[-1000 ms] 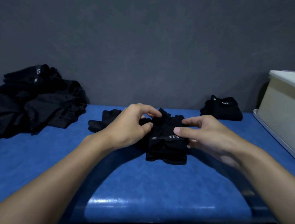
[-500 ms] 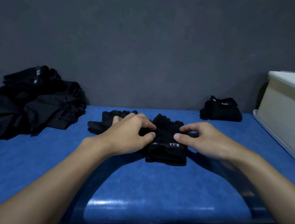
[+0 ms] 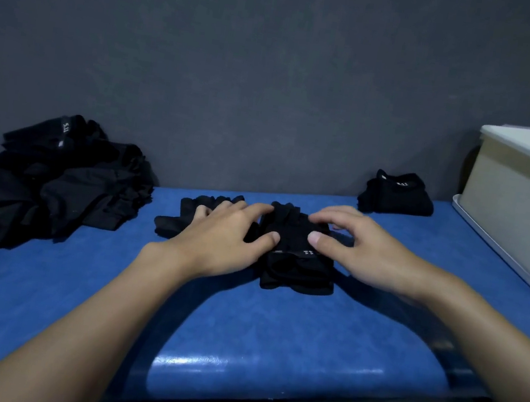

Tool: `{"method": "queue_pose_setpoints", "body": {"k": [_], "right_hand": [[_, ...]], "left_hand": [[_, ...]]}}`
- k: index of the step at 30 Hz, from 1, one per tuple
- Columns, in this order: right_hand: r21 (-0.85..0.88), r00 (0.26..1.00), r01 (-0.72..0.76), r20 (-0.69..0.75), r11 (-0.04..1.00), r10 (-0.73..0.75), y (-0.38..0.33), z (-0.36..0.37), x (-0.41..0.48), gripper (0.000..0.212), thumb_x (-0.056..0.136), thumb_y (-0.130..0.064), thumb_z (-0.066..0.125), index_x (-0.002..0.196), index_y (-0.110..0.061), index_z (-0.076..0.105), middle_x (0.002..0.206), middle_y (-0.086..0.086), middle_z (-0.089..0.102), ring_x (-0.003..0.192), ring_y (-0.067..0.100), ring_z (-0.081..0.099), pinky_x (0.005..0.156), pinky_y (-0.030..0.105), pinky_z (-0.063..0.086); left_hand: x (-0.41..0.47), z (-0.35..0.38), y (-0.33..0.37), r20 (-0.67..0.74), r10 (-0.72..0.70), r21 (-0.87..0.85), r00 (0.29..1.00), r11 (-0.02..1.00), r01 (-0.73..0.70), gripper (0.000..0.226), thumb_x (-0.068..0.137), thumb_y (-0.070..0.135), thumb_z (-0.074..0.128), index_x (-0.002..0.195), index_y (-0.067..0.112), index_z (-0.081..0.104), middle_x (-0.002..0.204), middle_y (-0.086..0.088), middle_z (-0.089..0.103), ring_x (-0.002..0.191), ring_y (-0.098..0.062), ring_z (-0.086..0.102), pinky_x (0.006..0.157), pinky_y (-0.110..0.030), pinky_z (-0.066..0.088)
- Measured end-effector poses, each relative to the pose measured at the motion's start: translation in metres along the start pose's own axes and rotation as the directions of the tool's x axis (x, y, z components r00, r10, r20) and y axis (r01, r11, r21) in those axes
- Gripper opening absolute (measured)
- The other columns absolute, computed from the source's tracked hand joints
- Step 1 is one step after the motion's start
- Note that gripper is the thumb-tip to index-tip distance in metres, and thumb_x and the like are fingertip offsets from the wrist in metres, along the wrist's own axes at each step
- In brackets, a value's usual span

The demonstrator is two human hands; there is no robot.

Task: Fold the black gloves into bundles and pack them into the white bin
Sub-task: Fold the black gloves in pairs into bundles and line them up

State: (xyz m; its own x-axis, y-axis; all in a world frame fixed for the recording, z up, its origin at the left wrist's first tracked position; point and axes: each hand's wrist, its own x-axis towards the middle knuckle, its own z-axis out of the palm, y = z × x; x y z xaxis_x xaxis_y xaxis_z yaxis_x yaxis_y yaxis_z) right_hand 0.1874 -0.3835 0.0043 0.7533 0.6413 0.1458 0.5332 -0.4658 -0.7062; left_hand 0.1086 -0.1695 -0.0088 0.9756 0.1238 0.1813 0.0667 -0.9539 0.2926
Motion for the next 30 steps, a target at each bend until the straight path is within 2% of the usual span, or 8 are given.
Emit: {"method": "queue_pose_setpoints", "body": {"k": [4,6,12,17,20,23,27,30], "right_hand": [[-0.097,0.989,0.011,0.147,0.995,0.004,0.006,0.002,-0.004,0.043,0.087,-0.049,0.063,0.126,-0.034,0.058,0.119,-0.017,0.056,0.112,-0.001,0.051,0.101,0.023,0.041],[-0.153,0.986,0.014,0.164,0.988,0.012,0.011,0.004,-0.003,0.045,0.086,-0.052,0.062,0.128,-0.036,0.056,0.122,-0.016,0.055,0.120,0.004,0.045,0.107,0.033,0.039],[-0.152,0.987,0.031,0.162,0.988,-0.006,0.012,0.003,-0.003,0.046,0.086,-0.055,0.061,0.129,-0.041,0.053,0.122,-0.017,0.054,0.122,0.003,0.044,0.108,0.033,0.038],[-0.146,0.990,0.038,0.139,0.989,-0.018,0.011,0.003,-0.003,0.043,0.088,-0.046,0.063,0.129,-0.034,0.055,0.121,-0.014,0.056,0.114,0.001,0.051,0.102,0.023,0.040],[-0.122,0.990,0.052,0.140,0.991,-0.035,0.008,0.002,-0.002,0.039,0.089,-0.045,0.061,0.127,-0.033,0.057,0.113,-0.021,0.057,0.102,-0.013,0.053,0.091,0.010,0.042],[-0.073,0.998,0.060,0.032,0.996,-0.058,0.006,0.000,0.000,0.016,0.094,-0.035,0.056,0.110,-0.035,0.060,0.097,-0.024,0.054,0.088,-0.023,0.051,0.080,-0.002,0.036],[-0.083,1.000,-0.012,-0.002,0.996,0.011,0.014,-0.002,0.003,0.010,0.094,-0.044,0.053,0.095,-0.044,0.062,0.104,-0.010,0.067,0.104,0.007,0.062,0.101,0.036,0.046],[-0.150,0.999,-0.047,0.001,0.988,0.048,0.017,-0.001,0.000,0.021,0.092,-0.048,0.053,0.103,-0.037,0.067,0.100,-0.016,0.067,0.105,0.009,0.060,0.101,0.043,0.044]], "left_hand": [[-0.005,-0.006,-0.007,0.021,-0.016,0.045,1.000,0.999,0.015,0.055,0.097,0.063,0.027,0.146,0.039,0.037,0.135,0.011,0.053,0.134,-0.013,0.035,0.110,-0.047,0.019],[-0.008,-0.009,-0.012,0.034,-0.014,0.068,0.999,0.998,0.011,0.056,0.097,0.063,0.028,0.146,0.037,0.039,0.135,0.012,0.052,0.133,-0.012,0.036,0.112,-0.048,0.019],[-0.012,-0.013,-0.024,0.063,0.003,0.146,0.998,0.989,-0.012,0.060,0.092,0.065,0.018,0.133,0.037,0.052,0.118,0.015,0.055,0.119,-0.010,0.042,0.107,-0.048,0.025],[-0.016,-0.015,-0.035,0.048,0.019,0.145,0.999,0.989,-0.026,0.039,0.099,0.054,0.019,0.104,0.042,0.056,0.100,0.017,0.051,0.108,-0.010,0.044,0.098,-0.042,0.028],[-0.019,-0.015,-0.034,-0.026,0.082,0.124,0.996,0.989,-0.078,0.038,0.101,0.049,0.027,0.118,0.039,0.059,0.112,0.021,0.053,0.112,-0.008,0.044,0.097,-0.036,0.026],[-0.018,-0.018,-0.025,-0.099,0.120,0.058,0.988,0.992,-0.114,0.038,0.102,0.048,0.033,0.131,0.037,0.055,0.123,0.021,0.056,0.119,-0.005,0.043,0.104,-0.035,0.026],[-0.016,-0.015,-0.015,-0.091,0.127,-0.033,0.988,0.991,-0.130,0.035,0.102,0.047,0.036,0.131,0.042,0.055,0.125,0.020,0.058,0.120,-0.005,0.045,0.105,-0.035,0.024],[-0.010,-0.009,-0.007,-0.053,0.114,-0.050,0.992,0.992,-0.117,0.037,0.102,0.049,0.035,0.133,0.043,0.054,0.128,0.018,0.059,0.125,-0.006,0.044,0.111,-0.040,0.020]]}}
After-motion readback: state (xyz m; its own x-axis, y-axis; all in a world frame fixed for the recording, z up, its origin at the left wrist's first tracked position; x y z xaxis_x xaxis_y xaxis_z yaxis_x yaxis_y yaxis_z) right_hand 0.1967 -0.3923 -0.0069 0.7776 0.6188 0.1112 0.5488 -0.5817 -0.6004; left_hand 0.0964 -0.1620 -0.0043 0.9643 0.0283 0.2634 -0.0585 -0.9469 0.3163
